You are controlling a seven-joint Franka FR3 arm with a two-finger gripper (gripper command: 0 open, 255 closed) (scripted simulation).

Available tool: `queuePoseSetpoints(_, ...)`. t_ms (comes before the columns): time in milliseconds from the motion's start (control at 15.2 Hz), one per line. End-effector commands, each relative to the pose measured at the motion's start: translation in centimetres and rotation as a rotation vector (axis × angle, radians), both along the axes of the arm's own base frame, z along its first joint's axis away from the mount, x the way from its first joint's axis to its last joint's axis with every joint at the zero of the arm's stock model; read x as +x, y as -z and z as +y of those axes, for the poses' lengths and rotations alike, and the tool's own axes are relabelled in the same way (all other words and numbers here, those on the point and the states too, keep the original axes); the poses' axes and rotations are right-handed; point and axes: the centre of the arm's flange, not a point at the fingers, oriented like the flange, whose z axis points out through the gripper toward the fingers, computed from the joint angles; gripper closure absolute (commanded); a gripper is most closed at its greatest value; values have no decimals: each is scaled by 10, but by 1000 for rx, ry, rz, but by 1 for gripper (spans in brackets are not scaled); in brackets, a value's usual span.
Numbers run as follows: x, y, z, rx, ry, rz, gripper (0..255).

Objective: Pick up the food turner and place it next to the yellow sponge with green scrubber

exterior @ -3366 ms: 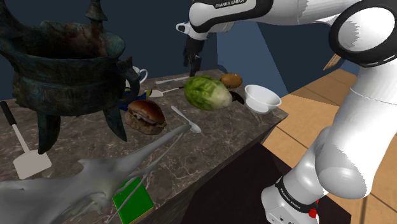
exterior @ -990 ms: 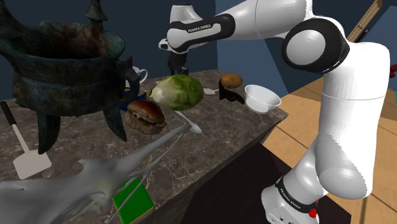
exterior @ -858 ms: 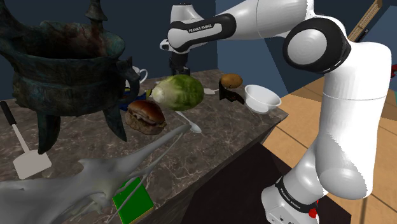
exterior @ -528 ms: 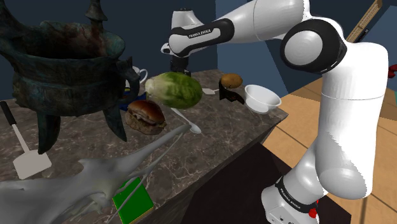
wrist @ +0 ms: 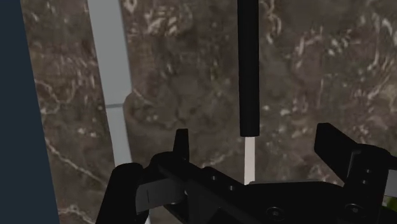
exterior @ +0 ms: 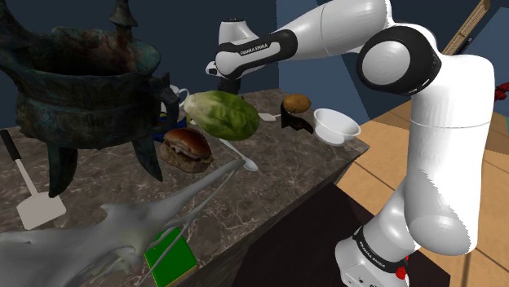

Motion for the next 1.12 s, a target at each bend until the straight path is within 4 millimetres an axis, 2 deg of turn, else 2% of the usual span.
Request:
queuePoseSetpoints(0, 0, 0, 0, 0, 0, 0, 0)
queuePoseSetpoints(66, 0, 0, 0, 0, 0, 0, 255)
queuePoseSetpoints(660, 0, 0, 0, 0, 0, 0, 255)
queuePoseSetpoints(1056, 0, -32, 0, 0, 0, 0, 255)
